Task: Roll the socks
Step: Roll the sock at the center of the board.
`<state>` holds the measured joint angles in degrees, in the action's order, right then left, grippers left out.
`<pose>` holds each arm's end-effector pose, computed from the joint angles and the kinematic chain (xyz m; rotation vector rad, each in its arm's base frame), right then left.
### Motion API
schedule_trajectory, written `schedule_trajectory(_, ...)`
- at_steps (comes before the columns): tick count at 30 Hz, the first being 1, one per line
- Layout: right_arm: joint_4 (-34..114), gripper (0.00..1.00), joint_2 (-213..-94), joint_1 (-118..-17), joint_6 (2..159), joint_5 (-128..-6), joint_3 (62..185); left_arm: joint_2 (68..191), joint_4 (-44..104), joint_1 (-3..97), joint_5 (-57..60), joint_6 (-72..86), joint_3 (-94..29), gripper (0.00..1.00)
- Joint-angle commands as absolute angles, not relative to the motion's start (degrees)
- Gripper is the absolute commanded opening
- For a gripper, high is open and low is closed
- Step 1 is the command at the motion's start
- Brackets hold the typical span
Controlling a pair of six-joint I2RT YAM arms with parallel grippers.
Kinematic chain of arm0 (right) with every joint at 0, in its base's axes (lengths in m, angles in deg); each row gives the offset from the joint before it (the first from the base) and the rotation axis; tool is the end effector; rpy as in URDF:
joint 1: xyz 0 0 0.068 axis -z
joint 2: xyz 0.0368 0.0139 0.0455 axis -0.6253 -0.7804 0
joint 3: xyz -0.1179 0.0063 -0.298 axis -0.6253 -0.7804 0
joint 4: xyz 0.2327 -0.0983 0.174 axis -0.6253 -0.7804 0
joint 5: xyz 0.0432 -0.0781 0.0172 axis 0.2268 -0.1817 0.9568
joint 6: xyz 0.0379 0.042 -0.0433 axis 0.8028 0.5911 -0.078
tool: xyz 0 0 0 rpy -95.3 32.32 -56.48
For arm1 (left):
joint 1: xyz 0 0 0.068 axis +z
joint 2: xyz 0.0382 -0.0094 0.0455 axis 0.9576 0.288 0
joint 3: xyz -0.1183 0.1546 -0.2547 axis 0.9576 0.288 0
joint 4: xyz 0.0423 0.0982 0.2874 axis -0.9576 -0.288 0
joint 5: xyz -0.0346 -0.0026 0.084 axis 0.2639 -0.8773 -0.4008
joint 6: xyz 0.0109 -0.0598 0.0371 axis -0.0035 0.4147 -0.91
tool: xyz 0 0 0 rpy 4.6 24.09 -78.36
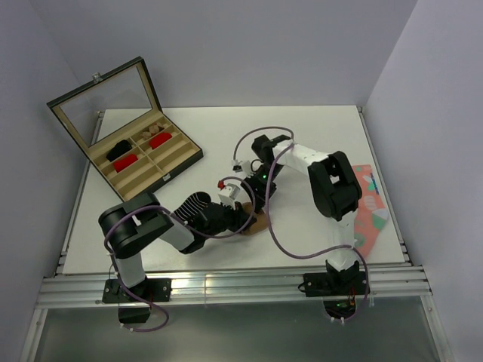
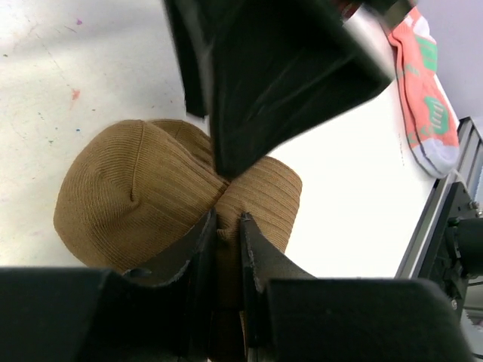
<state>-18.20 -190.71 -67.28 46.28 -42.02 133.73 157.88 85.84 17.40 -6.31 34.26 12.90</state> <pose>0.3745 0.2397 0.1561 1.3887 -2.6354 -0.8651 0.1935 -0.2860 0.1053 0.3076 2.0374 -1.0948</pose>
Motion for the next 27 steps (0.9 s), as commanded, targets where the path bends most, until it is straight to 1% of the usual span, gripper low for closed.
schedule_trajectory(1,-12.18,0.55,-184.92,-64.9,44.17,-39.63,131.72,162.72,69.07,17.01,-4.73,34.08,15.08,0.0)
schedule_trajectory(7,-12.61,0.55,-178.24,-59.81,39.26,-36.46,128.55,164.56,68.1,17.8,-3.6,35.13,14.2,0.0)
schedule_trajectory(11,-11.56,0.55,-172.53,-57.43,32.84,-35.23,123.03,165.36,67.75,18.59,-2.63,35.75,14.11,0.0)
schedule_trajectory(14,-7.35,0.56,-166.21,-57.34,27.75,-37.16,117.05,165.62,66.34,18.94,-1.92,36.36,13.76,0.0)
schedule_trajectory(20,-2.51,0.56,-157.42,-57.95,19.93,-36.9,108.08,166.5,60.55,19.73,-0.17,38.47,11.39,0.0)
schedule_trajectory(23,0.12,0.59,-153.55,-59.09,17.72,-37.6,104.3,166.94,58.18,20.17,1.06,40.4,10.43,0.0)
schedule_trajectory(27,2.58,0.59,-150.72,-61.03,15.43,-39.18,100.61,167.55,54.31,20.44,2.47,42.25,8.75,0.0)
